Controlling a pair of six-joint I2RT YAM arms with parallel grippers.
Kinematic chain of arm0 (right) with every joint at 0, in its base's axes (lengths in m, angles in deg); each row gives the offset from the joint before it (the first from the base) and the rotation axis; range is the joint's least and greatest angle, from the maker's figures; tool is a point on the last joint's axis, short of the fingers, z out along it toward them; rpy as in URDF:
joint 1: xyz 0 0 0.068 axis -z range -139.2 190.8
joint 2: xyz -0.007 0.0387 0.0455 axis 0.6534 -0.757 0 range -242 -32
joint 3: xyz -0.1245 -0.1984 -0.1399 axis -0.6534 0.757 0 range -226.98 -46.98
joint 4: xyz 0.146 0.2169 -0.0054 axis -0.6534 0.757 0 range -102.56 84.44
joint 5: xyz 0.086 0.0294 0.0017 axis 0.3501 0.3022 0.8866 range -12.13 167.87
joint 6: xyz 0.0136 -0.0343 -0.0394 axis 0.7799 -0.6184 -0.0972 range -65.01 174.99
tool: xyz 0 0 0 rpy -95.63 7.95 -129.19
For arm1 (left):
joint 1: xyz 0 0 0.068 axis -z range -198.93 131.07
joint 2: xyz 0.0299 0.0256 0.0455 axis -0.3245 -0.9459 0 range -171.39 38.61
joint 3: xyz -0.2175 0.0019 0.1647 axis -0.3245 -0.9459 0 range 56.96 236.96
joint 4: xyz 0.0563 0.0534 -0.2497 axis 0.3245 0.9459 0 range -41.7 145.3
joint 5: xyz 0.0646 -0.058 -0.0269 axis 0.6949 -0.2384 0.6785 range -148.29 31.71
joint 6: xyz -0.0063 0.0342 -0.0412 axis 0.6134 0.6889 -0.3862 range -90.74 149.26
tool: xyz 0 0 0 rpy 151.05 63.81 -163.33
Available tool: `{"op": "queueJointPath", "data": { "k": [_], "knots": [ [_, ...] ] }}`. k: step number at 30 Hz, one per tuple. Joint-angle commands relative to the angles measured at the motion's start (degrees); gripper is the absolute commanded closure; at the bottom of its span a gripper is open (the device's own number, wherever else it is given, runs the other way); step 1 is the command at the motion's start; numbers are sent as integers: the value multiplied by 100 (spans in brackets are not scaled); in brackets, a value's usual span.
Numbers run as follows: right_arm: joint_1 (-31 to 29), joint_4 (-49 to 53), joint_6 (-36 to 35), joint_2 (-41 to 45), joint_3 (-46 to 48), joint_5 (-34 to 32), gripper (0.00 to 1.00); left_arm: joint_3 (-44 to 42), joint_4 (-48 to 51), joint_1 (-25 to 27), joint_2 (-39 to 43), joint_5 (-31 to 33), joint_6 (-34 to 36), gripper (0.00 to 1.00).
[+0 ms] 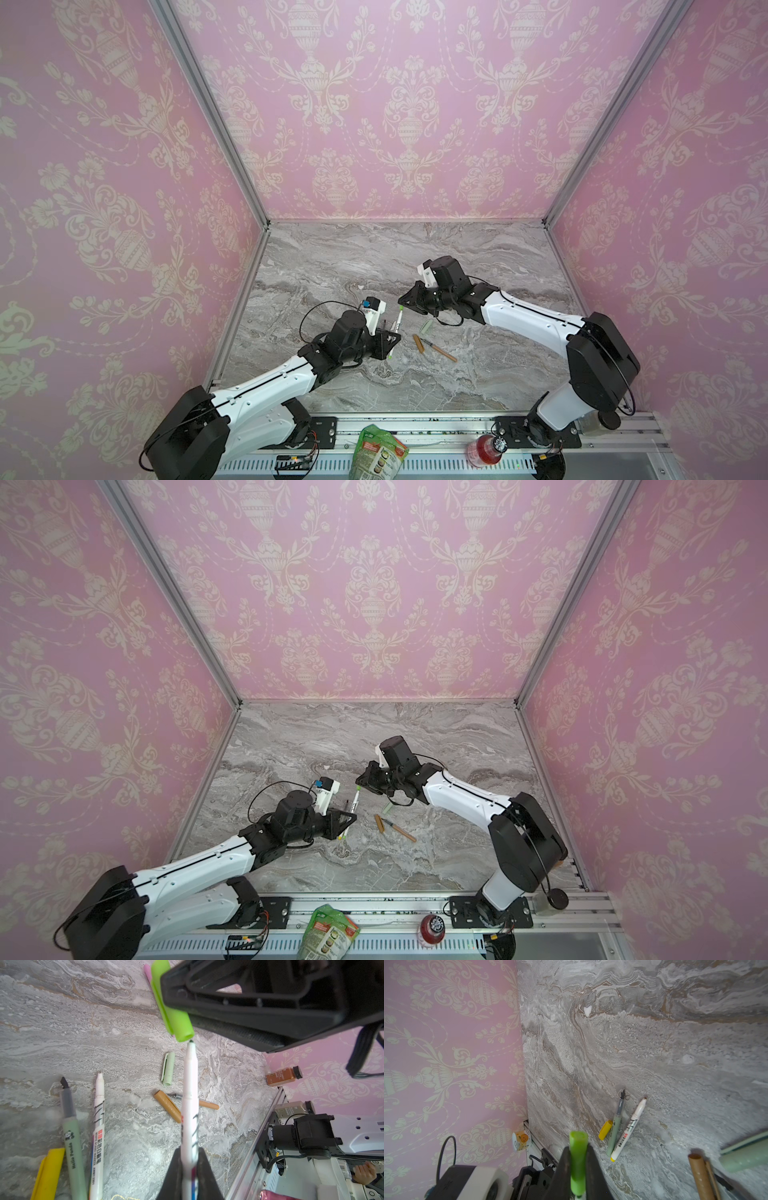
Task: Insert the pens into the pen caps
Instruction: 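Lower the lime green cap onto the white pen tip with the right gripper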
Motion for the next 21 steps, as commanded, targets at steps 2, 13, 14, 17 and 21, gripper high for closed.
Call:
{"op": "queueJointPath", "data": {
  "k": [2,13,14,17,21],
  "knots": [
    [-37,-52,-21,250,-14,55,100,-43,22,50,46,162,60,100],
    [-65,-62,-87,238,69,99,100,-44,27,51,166,217,33,100],
    [-63,-62,-89,221,85,100,100,-41,27,51,179,217,27,100],
    [-76,-106,-83,191,141,99,100,-19,50,51,189,202,28,100],
    [-84,-106,-107,156,152,87,100,-1,56,52,172,171,24,100]
  ]
}}
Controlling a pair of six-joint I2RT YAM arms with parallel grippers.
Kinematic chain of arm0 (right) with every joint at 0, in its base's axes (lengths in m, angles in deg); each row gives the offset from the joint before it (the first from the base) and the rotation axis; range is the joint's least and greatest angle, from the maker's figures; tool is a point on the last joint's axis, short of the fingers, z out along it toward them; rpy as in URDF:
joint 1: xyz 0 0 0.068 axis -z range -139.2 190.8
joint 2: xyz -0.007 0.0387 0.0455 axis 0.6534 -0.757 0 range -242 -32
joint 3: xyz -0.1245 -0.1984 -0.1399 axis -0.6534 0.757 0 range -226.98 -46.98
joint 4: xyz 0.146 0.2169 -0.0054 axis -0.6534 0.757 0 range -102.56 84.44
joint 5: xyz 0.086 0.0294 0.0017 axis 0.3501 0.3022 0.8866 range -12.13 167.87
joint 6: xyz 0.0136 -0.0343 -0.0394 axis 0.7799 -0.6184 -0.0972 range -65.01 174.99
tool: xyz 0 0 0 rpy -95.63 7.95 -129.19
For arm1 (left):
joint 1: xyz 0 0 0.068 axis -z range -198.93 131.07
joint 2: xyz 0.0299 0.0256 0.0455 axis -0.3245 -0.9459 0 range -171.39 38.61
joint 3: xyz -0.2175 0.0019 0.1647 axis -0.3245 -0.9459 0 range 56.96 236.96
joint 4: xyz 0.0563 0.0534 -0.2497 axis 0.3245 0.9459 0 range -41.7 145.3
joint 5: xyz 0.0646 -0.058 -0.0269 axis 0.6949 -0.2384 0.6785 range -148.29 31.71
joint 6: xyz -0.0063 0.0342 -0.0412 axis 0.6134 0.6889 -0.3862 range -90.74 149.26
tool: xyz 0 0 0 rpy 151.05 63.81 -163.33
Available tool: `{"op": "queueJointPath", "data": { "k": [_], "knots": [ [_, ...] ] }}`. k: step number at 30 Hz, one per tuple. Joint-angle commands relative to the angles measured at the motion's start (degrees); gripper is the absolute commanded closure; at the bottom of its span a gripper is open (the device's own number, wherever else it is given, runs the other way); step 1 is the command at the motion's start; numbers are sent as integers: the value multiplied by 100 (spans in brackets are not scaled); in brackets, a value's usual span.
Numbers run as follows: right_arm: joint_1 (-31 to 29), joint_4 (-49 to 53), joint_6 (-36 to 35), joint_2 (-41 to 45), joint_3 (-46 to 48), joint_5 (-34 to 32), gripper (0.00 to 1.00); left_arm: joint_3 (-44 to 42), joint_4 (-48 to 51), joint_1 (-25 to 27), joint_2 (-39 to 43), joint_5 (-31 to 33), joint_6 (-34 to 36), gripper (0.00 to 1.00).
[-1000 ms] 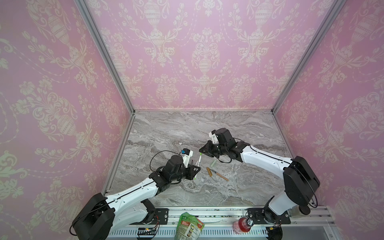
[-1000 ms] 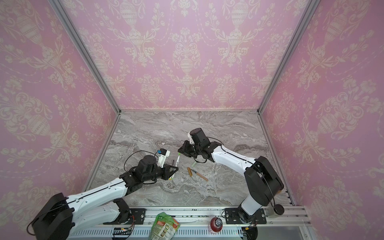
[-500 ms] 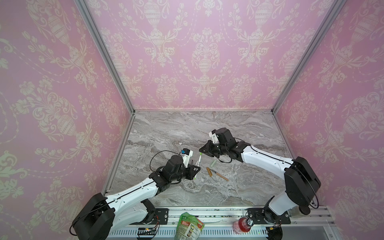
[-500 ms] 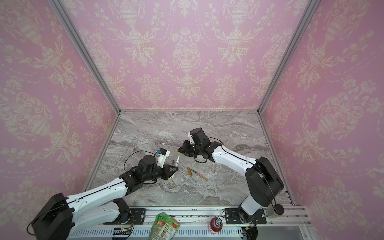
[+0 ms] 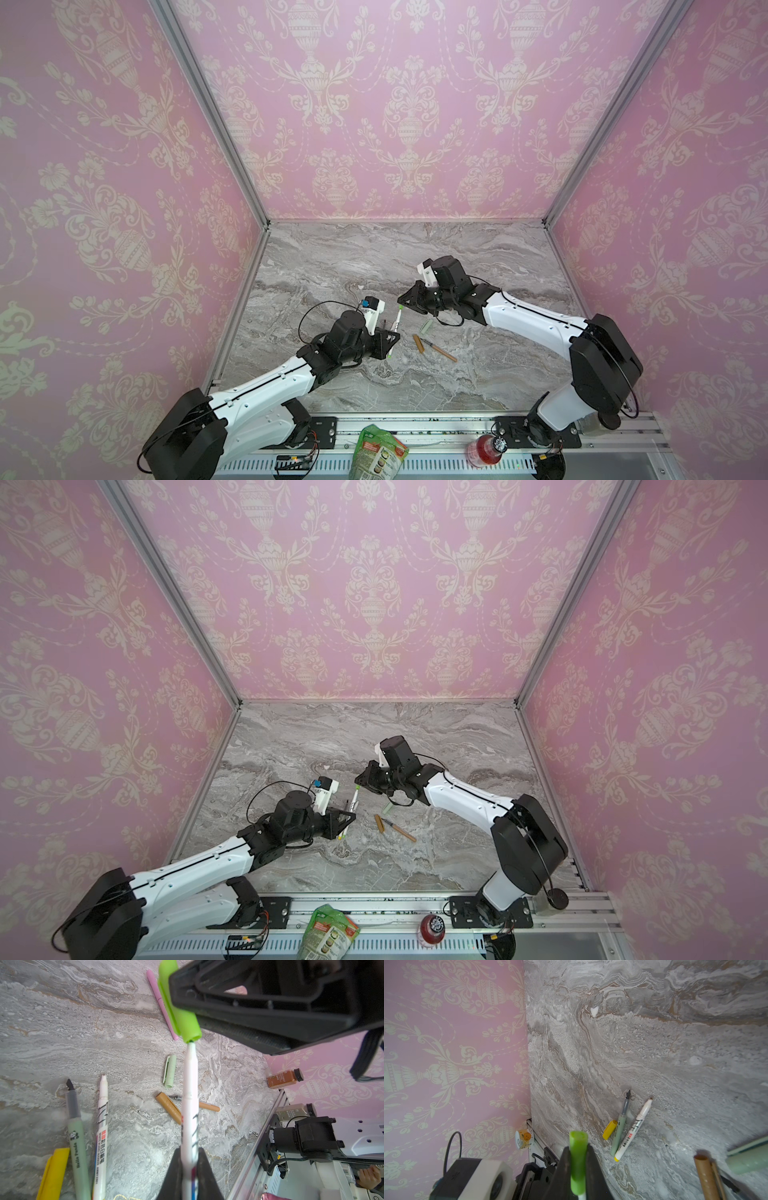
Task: Insert the pens into the pen caps
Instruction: 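Lower the lime green cap onto the white pen tip with the right gripper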
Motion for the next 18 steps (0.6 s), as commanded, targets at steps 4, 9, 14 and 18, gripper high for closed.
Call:
{"op": "queueJointPath", "data": {
  "k": [4,9,14,18],
  "knots": [
    [-75,-14,-107,51,94,55,100,3,23,52,95,77,15,100],
    [-112,-27,-108,53,68,56,100,-10,38,50,105,133,16,100],
    [-174,-12,-139,73,39,47,100,-32,19,50,106,220,-27,100],
    [-252,-34,-170,72,45,-11,100,-54,-93,50,162,297,-143,100]
  ]
}}
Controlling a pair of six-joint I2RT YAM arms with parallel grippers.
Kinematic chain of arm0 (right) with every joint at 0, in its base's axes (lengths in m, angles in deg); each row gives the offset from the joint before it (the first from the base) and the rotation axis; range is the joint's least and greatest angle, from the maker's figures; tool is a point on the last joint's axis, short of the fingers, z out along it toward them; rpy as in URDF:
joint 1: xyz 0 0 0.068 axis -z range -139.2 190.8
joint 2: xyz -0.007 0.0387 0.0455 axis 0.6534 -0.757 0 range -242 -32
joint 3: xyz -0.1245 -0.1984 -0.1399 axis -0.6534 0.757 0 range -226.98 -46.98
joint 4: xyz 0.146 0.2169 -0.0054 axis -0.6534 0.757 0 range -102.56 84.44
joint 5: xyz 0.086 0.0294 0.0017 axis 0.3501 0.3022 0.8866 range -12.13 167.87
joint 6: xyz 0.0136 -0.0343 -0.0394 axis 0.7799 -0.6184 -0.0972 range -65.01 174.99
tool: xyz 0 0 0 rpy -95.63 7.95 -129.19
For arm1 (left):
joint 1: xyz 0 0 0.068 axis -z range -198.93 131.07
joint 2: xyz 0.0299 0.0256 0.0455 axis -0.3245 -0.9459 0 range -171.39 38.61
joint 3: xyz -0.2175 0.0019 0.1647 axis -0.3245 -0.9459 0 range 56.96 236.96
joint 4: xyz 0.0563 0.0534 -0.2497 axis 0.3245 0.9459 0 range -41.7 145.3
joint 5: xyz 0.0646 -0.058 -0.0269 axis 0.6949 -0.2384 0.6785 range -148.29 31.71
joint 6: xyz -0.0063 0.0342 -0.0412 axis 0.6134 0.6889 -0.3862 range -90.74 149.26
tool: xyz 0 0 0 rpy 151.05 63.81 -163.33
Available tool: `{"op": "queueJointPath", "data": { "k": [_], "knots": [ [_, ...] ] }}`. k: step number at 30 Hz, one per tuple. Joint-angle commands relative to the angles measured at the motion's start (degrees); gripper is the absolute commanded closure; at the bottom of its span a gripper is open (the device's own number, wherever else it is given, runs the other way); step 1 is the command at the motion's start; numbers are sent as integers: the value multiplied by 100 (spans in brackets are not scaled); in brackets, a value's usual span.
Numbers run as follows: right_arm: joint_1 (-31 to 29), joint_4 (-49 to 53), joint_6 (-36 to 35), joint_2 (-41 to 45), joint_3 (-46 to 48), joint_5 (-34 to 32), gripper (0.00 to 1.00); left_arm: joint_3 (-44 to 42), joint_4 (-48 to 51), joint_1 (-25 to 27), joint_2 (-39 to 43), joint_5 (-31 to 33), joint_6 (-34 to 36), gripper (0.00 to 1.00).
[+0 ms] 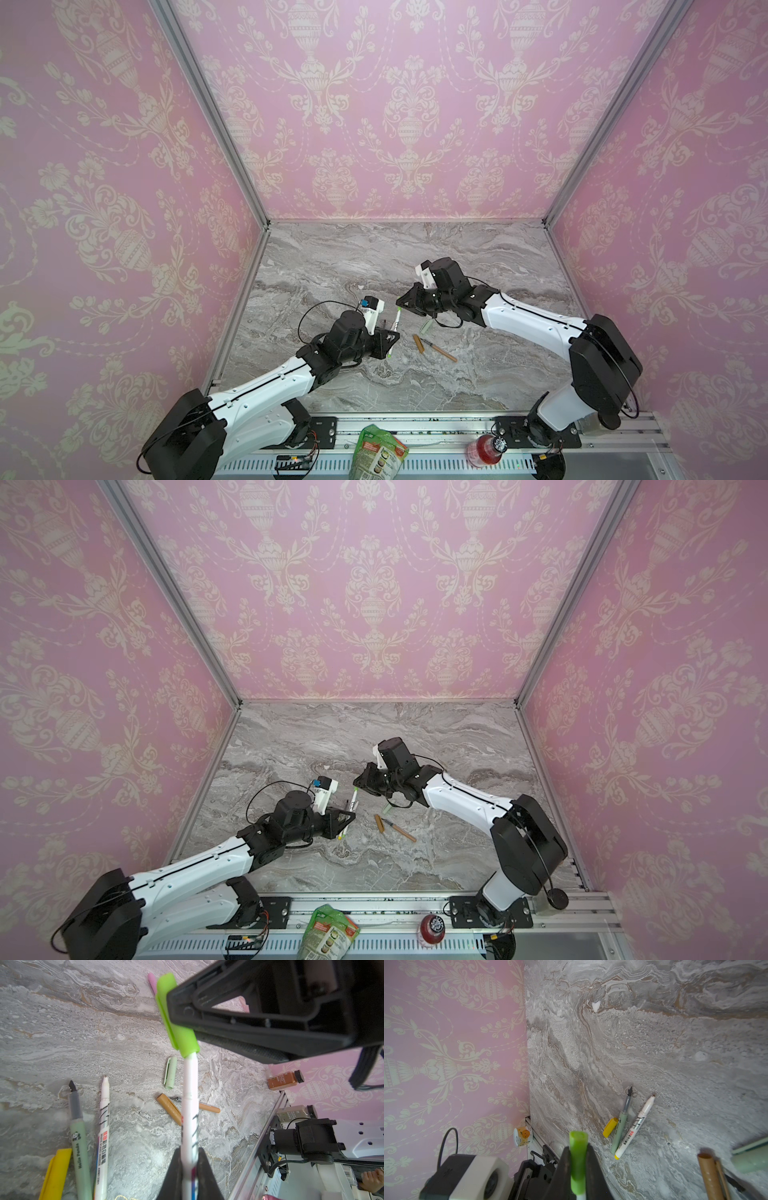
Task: Insert the pens into the pen caps
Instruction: 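Lower the lime green cap onto the white pen tip with the right gripper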
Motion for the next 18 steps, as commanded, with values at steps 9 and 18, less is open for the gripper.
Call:
{"op": "queueJointPath", "data": {
  "k": [9,18],
  "knots": [
    [-299,-174,-236,73,55,-55,100,-147,-691,52,242,218,-577,100],
    [-462,-139,-427,116,53,68,100,-98,-844,52,263,272,-548,100]
  ]
}}
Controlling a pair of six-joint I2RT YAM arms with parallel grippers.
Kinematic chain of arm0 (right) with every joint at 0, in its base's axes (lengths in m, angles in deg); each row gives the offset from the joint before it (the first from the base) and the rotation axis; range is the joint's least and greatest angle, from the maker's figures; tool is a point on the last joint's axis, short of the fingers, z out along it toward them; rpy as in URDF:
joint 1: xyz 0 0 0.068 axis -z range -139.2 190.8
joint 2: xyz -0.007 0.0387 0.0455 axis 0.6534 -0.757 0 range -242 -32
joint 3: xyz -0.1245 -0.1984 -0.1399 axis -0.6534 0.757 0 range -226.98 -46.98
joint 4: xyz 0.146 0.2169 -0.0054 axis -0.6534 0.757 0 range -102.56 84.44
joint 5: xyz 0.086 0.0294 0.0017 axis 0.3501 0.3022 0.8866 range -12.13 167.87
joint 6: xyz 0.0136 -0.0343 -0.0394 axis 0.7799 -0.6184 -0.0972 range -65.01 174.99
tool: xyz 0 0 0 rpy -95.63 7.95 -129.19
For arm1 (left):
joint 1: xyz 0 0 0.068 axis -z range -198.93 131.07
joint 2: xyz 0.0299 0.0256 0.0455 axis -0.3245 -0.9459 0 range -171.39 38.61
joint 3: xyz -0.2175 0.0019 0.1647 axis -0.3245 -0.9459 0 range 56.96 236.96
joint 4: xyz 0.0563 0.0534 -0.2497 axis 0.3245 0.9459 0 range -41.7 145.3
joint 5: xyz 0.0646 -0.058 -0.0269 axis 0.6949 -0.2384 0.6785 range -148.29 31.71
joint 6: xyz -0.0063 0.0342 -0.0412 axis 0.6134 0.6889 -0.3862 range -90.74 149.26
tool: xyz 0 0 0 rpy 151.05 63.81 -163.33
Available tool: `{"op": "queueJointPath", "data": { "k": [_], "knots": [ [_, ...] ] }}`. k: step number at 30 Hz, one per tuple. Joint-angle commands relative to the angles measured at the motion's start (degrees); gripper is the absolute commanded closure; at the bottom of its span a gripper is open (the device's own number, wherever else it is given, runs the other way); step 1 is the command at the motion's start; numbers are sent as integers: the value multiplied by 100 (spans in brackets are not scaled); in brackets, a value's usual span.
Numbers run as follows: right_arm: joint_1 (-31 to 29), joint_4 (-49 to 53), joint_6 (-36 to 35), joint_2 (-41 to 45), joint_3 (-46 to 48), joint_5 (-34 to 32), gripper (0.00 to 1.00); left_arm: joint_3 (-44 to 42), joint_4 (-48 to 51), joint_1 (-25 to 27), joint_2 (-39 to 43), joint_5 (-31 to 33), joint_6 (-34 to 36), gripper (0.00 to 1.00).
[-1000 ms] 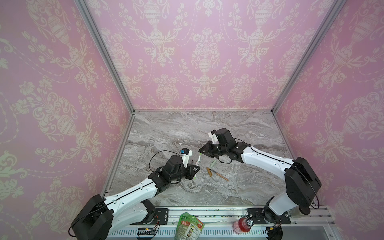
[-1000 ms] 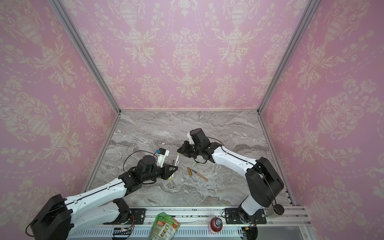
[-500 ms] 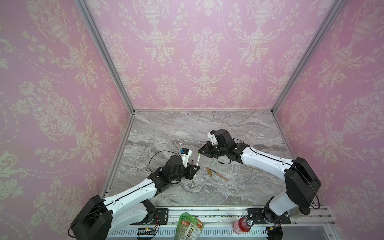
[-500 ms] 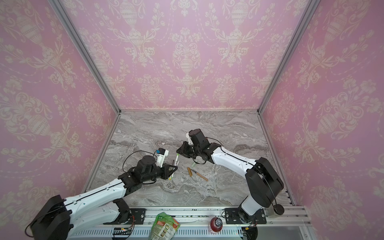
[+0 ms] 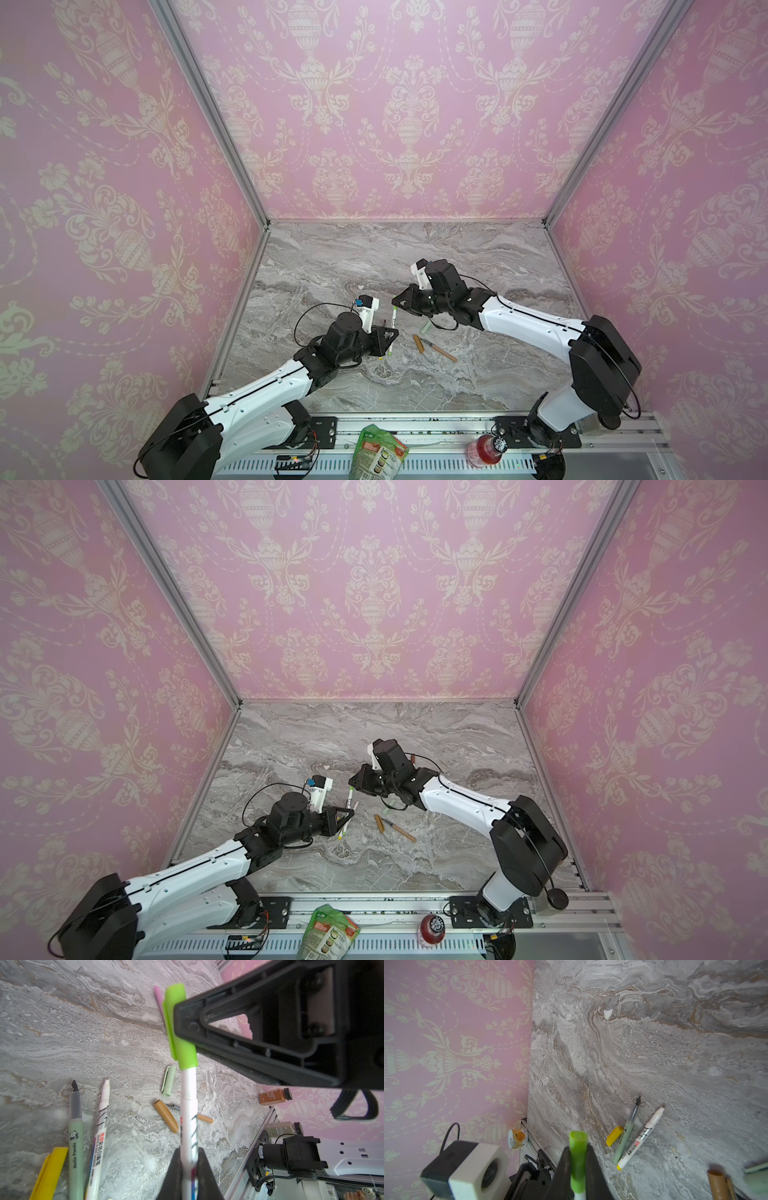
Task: Insert the pens into the pen caps
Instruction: 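Lower the lime green cap onto the white pen tip with the right gripper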
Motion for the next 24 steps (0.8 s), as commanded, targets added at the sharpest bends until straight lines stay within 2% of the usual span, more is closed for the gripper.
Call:
{"op": "queueJointPath", "data": {
  "k": [1,13,24],
  "knots": [
    [-215,180,-202,137,57,386,100,44,-547,45,102,106,81,100],
    [-310,482,-407,226,174,627,100,317,-259,29,228,298,561,100],
    [-549,132,-189,11,517,709,100,655,-285,11,66,342,1090,100]
  ]
}}
